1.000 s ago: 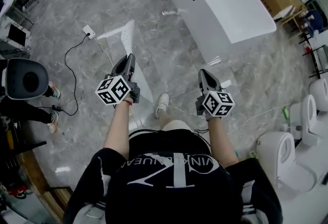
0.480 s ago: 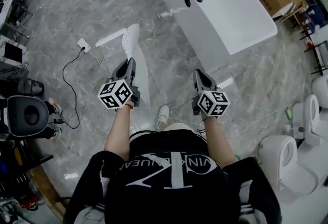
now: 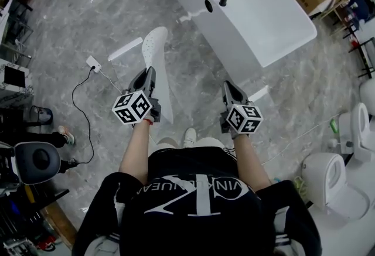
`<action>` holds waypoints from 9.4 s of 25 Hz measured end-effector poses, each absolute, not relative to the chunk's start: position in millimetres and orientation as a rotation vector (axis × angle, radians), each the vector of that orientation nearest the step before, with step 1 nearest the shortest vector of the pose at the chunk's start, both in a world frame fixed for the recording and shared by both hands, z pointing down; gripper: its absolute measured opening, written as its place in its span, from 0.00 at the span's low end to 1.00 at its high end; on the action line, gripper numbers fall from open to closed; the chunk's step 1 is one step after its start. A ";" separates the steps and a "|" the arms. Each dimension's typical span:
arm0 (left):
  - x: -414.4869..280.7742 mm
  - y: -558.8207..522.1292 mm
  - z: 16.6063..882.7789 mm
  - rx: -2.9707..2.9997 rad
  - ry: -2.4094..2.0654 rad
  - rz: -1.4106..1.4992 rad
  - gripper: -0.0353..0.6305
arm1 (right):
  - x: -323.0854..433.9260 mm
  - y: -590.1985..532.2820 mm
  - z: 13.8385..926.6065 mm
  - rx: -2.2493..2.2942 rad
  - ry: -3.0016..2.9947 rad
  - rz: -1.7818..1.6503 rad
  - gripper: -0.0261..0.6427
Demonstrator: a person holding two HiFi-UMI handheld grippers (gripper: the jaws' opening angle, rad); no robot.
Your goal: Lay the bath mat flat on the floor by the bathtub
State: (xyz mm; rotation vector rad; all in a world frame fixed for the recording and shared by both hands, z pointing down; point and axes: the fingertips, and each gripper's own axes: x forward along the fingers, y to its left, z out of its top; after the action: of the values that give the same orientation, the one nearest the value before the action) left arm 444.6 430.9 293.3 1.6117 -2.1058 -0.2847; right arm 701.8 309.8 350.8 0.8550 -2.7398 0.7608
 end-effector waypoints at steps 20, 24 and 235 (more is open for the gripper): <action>346.5 338.2 319.8 1.723 -1.882 -0.213 0.10 | 643.9 250.8 372.6 1.241 -2.553 0.841 0.08; 308.0 324.1 318.5 1.778 -1.843 -0.160 0.10 | 600.9 244.4 371.4 1.290 -2.534 0.854 0.08; -344.7 -302.1 1160.6 2.142 -1.178 1.104 0.10 | -153.4 -184.3 1004.6 1.537 -2.195 1.033 0.08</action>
State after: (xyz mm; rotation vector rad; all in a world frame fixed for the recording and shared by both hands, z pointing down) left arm -344.7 -302.1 1160.6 2.1415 -1.1778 1.1043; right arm -153.4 -184.3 1004.6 1.5373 -2.1949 1.0329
